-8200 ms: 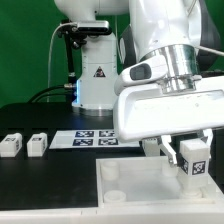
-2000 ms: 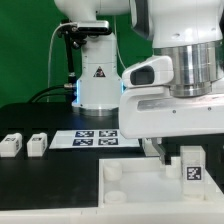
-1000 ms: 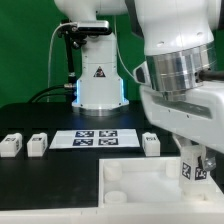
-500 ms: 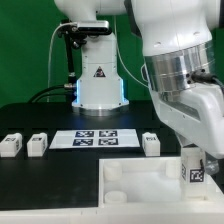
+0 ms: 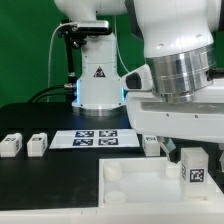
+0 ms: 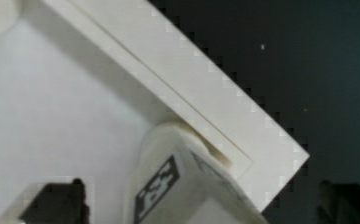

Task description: Assemble one leg

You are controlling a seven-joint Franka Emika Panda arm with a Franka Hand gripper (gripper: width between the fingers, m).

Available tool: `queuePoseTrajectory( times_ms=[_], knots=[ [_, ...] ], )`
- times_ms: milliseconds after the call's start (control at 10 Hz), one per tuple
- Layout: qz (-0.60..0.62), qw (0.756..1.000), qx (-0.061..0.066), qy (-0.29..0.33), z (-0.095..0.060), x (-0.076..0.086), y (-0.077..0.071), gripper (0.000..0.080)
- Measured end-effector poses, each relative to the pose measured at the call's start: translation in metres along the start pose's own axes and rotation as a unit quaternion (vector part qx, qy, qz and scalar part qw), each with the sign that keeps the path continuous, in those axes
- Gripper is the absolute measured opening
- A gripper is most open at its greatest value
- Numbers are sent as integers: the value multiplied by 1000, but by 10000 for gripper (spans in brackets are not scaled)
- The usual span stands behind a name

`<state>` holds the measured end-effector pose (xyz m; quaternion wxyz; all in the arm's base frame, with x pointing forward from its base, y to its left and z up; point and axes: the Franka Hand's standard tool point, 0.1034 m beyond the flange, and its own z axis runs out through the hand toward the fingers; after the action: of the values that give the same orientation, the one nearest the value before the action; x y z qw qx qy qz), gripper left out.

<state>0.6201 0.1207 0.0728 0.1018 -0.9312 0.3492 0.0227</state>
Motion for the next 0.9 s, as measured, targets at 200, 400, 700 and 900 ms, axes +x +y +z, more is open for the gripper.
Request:
queuePoseTrajectory(
  times_ms=[200, 400, 700, 900],
  knots=[
    [-128, 992, -10, -1, -1, 0, 1, 649],
    [-299, 953, -40, 9, -6, 7, 0, 649],
    [-330, 943, -35, 21, -5, 11, 1, 520],
    [-233, 972, -29, 22, -5, 10, 0, 382]
  ],
)
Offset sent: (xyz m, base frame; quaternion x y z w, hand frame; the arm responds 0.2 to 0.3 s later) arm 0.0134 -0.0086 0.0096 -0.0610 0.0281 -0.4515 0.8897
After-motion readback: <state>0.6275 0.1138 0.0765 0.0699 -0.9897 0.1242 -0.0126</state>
